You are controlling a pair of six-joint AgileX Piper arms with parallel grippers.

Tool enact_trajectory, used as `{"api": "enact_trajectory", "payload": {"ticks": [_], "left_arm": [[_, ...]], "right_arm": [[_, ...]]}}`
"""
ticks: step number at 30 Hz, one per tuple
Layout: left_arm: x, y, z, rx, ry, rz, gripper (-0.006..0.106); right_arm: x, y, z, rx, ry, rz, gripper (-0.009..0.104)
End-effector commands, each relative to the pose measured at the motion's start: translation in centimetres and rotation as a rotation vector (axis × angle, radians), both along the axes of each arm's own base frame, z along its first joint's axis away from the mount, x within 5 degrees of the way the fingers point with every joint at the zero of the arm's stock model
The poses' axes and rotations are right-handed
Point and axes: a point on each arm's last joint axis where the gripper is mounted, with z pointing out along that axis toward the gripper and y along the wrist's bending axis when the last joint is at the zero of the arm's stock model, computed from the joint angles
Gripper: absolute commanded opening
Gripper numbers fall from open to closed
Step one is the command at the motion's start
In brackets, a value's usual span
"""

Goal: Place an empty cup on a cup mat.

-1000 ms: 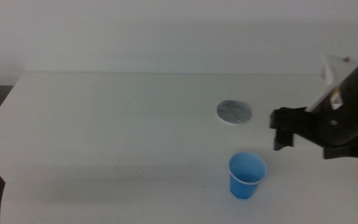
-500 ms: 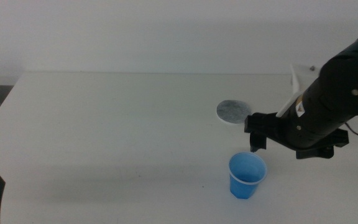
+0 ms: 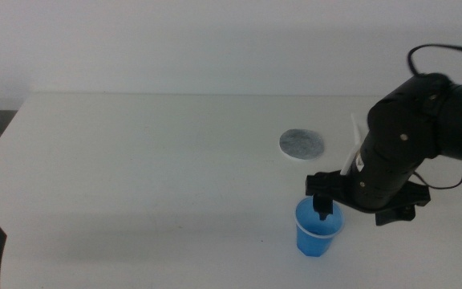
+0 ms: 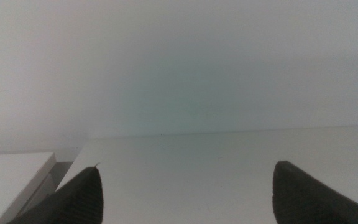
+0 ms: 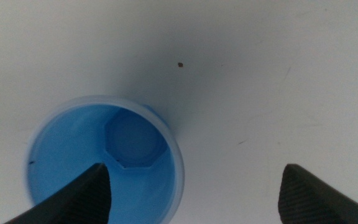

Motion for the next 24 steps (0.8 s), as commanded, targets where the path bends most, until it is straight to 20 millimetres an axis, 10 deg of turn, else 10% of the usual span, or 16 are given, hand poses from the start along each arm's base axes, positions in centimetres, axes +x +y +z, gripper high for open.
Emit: {"api": "enact_trajectory", "payload": {"ticks": [1, 24], "left_arm": [[0.0, 0.0, 0.1, -0.008, -0.006, -0.005, 0.094], [0.0, 0.0, 0.1, -0.004, -0.006, -0.005, 0.094]], "right_arm": [[0.3, 0.1, -0.6, -0.018, 0.005, 0.007, 0.091], [1.2, 0.8, -3.7, -0.042, 0.059, -0.013, 0.06]]}}
